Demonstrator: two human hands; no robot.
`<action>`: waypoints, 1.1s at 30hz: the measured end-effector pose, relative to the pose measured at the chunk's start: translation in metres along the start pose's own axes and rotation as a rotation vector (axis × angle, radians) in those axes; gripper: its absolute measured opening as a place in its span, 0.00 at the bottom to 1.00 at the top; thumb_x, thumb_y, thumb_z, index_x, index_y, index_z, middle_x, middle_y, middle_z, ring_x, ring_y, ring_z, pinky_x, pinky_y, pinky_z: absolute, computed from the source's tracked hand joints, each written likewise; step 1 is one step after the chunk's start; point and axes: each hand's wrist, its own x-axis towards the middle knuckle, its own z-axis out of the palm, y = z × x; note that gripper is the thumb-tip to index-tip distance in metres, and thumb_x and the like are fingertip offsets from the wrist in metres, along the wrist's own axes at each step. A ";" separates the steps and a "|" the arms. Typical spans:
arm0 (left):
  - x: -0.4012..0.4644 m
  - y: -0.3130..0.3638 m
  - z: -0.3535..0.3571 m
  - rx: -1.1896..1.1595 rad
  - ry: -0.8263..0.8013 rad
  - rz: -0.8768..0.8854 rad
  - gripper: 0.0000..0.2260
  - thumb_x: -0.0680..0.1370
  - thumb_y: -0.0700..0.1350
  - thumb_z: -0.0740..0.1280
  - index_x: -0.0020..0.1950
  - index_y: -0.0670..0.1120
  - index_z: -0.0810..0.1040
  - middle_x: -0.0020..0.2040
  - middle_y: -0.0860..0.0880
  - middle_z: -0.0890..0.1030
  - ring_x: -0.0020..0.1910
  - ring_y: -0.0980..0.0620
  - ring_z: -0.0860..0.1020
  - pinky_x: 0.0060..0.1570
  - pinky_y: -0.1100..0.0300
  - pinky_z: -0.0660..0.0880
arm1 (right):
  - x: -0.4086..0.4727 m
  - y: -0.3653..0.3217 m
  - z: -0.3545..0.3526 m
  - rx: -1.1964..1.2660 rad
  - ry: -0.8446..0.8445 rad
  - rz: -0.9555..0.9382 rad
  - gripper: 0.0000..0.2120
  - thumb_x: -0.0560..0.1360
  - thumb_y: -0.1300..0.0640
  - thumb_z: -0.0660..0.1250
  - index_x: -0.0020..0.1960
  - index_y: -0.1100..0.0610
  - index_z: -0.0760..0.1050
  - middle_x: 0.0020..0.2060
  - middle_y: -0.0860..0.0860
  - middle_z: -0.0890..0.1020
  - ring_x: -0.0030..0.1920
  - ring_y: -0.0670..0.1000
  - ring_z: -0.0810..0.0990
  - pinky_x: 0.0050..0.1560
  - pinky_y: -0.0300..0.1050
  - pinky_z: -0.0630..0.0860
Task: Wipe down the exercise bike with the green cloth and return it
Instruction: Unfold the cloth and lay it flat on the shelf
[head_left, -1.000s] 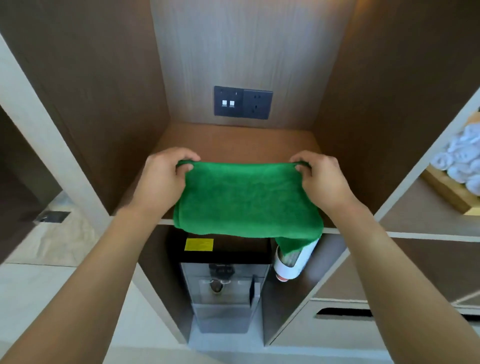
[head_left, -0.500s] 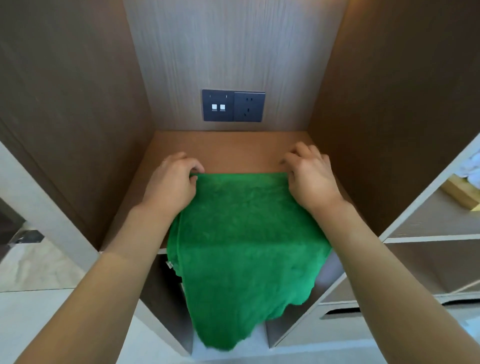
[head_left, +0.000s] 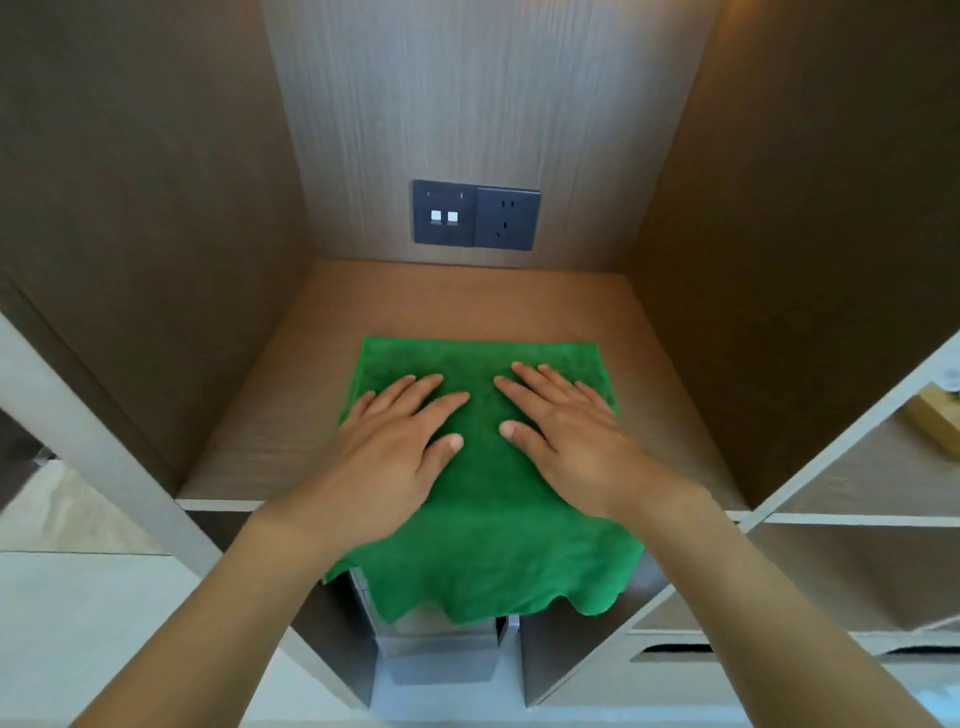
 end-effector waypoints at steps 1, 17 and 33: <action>0.009 -0.004 0.000 0.005 -0.005 0.002 0.25 0.86 0.61 0.51 0.84 0.62 0.56 0.86 0.56 0.54 0.85 0.51 0.51 0.82 0.47 0.50 | 0.010 0.005 -0.002 -0.011 -0.015 0.000 0.29 0.87 0.38 0.50 0.86 0.42 0.51 0.86 0.43 0.50 0.85 0.48 0.45 0.83 0.53 0.44; 0.099 -0.014 -0.024 0.049 -0.051 -0.002 0.25 0.88 0.59 0.53 0.85 0.53 0.60 0.86 0.46 0.57 0.85 0.43 0.54 0.82 0.42 0.54 | 0.081 0.028 -0.038 -0.057 0.005 0.007 0.27 0.88 0.45 0.55 0.85 0.53 0.59 0.85 0.53 0.56 0.85 0.56 0.54 0.82 0.57 0.55; 0.018 -0.011 -0.027 -0.274 0.133 0.026 0.17 0.85 0.49 0.65 0.75 0.53 0.76 0.82 0.52 0.67 0.83 0.51 0.61 0.82 0.47 0.56 | 0.018 0.034 -0.022 0.010 -0.015 -0.090 0.27 0.87 0.41 0.54 0.85 0.44 0.58 0.85 0.44 0.55 0.85 0.49 0.50 0.84 0.57 0.49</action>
